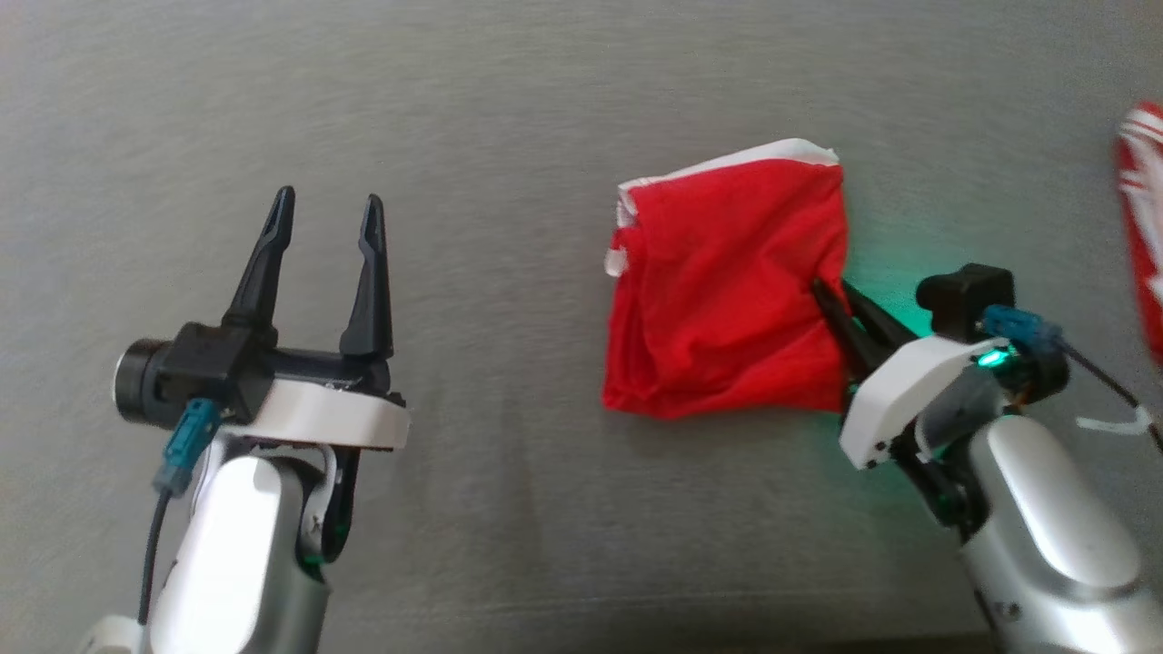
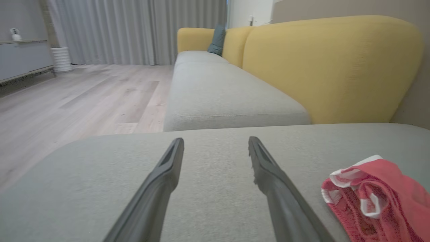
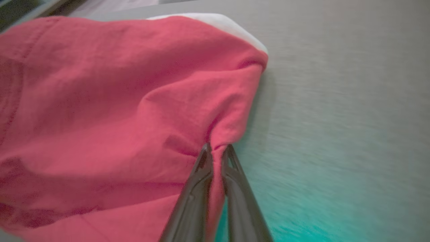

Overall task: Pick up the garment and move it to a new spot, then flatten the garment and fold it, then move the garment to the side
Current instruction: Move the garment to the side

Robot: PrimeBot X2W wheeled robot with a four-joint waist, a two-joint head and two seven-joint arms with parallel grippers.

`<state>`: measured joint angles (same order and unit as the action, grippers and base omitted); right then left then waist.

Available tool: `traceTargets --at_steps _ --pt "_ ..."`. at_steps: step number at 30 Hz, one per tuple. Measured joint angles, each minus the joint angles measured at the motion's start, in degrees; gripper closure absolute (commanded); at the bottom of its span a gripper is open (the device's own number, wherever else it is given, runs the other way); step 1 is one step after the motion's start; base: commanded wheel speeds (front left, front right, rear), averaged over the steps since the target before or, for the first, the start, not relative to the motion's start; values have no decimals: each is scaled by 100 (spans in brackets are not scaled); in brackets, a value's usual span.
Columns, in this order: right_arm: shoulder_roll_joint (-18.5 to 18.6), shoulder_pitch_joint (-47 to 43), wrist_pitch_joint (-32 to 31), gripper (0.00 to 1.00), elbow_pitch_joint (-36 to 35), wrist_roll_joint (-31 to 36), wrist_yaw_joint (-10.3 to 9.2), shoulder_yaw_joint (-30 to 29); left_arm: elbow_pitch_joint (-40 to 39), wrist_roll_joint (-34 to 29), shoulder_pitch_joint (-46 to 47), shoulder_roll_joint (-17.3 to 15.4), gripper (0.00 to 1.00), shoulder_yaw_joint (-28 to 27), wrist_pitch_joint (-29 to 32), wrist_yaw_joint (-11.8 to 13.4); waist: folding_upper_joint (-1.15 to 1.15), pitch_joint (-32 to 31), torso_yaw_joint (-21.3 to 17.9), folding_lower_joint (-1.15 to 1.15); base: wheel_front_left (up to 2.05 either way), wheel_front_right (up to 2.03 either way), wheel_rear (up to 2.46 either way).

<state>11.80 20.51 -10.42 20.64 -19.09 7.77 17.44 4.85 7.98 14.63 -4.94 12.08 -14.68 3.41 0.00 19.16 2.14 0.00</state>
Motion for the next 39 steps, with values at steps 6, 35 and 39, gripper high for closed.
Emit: traceTargets --at_steps 6,35,39 --pt "378 -40 -70 100 -316 1 0 -58 -111 -54 54 -111 0 18 4 -45 0 38 -767 0 0 0 0" --pt "1916 1076 167 100 -42 185 0 -2260 -641 -331 750 -404 0 460 311 -249 0 1052 -1772 0 0 0 0" --pt "1677 1190 416 100 196 431 0 -2574 -767 -397 989 -483 0 564 421 -336 0 1298 -1839 0 0 0 0"
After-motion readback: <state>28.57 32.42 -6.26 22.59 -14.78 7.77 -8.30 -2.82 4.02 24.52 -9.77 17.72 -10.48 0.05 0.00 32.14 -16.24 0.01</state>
